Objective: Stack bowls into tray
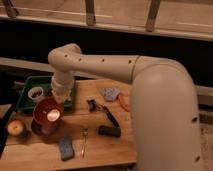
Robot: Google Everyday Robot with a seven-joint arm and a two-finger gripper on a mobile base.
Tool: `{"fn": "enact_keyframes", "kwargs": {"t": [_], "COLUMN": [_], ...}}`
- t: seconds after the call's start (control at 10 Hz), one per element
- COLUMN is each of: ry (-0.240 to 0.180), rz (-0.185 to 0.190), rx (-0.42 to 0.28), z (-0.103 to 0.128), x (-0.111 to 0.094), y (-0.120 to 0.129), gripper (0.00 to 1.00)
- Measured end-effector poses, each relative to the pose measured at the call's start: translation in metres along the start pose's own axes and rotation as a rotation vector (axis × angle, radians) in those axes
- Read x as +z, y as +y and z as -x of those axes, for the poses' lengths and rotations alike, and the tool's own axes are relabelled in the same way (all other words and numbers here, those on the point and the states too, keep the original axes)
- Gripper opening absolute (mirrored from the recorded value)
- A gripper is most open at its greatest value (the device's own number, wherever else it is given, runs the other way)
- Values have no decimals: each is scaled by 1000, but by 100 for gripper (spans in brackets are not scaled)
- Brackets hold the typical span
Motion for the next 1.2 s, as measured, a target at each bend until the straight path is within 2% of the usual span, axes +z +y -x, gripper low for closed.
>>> {"fn": "enact_keyframes", "kwargs": {"t": [0.2,0.4,0.7,0.8,0.9,1.1,1.2], "ry": [59,125,208,218,226,242,240], "rz": [12,44,88,119,166,216,225], "rx": [-69,-70,-83,-95,-107,-147,-156], "z": [19,28,33,32,30,24,24], "x": [25,43,66,71,75,81,82], "y": [17,5,-8,-2,5,20,24], "gripper": [0,2,29,39,51,68,73]}}
